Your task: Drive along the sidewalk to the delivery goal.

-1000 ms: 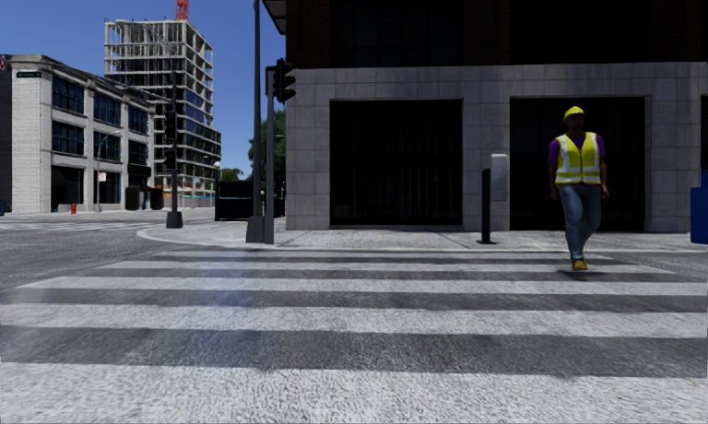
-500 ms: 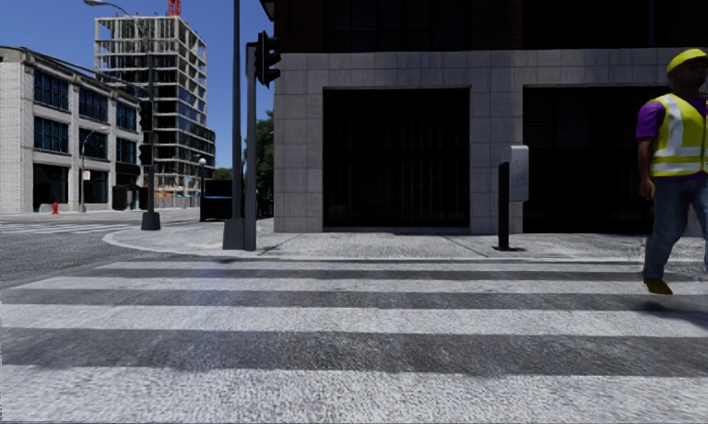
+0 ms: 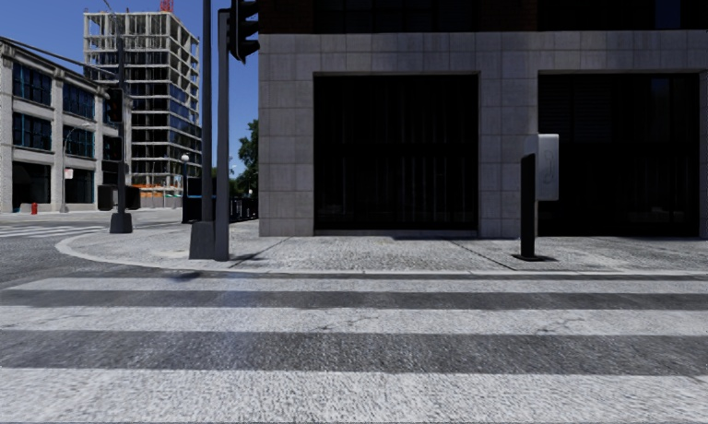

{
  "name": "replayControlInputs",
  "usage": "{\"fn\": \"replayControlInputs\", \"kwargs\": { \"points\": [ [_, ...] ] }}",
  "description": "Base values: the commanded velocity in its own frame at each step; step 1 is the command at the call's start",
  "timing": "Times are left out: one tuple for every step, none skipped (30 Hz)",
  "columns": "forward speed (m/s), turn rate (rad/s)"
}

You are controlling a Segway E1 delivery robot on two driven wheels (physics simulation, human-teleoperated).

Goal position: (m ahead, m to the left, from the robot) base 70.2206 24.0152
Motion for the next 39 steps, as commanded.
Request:
{"fn": "replayControlInputs", "kwargs": {
  "points": [
    [2.00,0.00],
    [2.00,0.00],
    [2.00,0.00],
    [2.00,0.00],
    [2.00,0.00],
    [2.00,0.00],
    [2.00,0.00],
    [2.00,0.00],
    [2.00,0.00],
    [2.00,0.00],
    [2.00,0.00],
    [2.00,0.00],
    [2.00,0.00],
    [2.00,0.00],
    [2.00,0.00],
    [2.00,0.00],
    [2.00,0.00],
    [2.00,0.00],
    [2.00,0.00],
    [2.00,0.00],
    [2.00,0.00],
    [2.00,0.00],
    [2.00,0.00],
    [2.00,0.00],
    [2.00,0.00],
    [2.00,0.00],
    [2.00,0.00],
    [2.00,0.00],
    [2.00,0.00],
    [2.00,0.00],
    [2.00,0.00],
    [2.00,0.00],
    [1.99,0.00],
    [1.96,0.00],
    [1.96,0.00],
    [1.94,0.00],
    [1.94,0.00],
    [1.94,0.00],
    [1.94,0.00]
  ]
}}
